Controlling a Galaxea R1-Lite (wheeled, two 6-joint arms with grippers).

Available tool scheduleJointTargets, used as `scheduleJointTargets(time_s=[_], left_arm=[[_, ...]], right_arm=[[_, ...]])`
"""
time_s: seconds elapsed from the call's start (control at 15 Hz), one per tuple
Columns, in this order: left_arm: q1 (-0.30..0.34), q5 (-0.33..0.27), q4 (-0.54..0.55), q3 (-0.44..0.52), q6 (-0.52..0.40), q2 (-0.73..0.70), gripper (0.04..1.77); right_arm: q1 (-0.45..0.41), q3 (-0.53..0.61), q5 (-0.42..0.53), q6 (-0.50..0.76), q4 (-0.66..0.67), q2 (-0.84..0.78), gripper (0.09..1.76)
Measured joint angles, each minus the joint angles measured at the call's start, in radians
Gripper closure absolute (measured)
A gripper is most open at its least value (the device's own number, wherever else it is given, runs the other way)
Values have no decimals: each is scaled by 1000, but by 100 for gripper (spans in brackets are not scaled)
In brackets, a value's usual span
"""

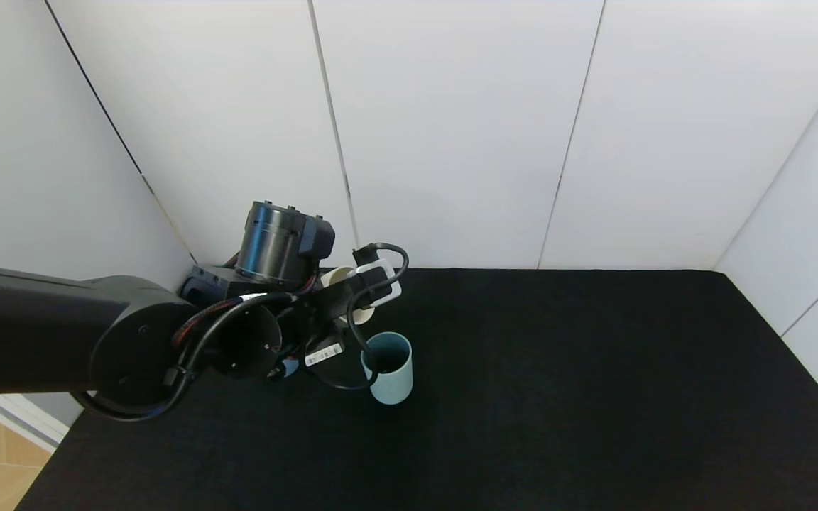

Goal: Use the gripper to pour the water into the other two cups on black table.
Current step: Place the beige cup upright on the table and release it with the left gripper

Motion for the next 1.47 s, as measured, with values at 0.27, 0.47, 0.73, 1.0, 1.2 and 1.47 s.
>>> scheduleJointTargets(time_s=[0.27,0.47,0.73,1.0,1.2,1.47], left_arm=[[-1,-87,1,-9,-108,-23,62],[-9,-160,-3,-35,-156,-47,62],[-85,-167,7,-117,-287,-41,62],[-163,-169,-1,-227,-423,34,62],[-210,-170,-3,-347,-524,138,62],[-249,-173,-1,-488,-634,284,62]], right_arm=[[0,0,0,0,0,0,14],[0,0,0,0,0,0,14],[0,0,0,0,0,0,14],[0,0,0,0,0,0,14],[0,0,0,0,0,0,14],[0,0,0,0,0,0,14]])
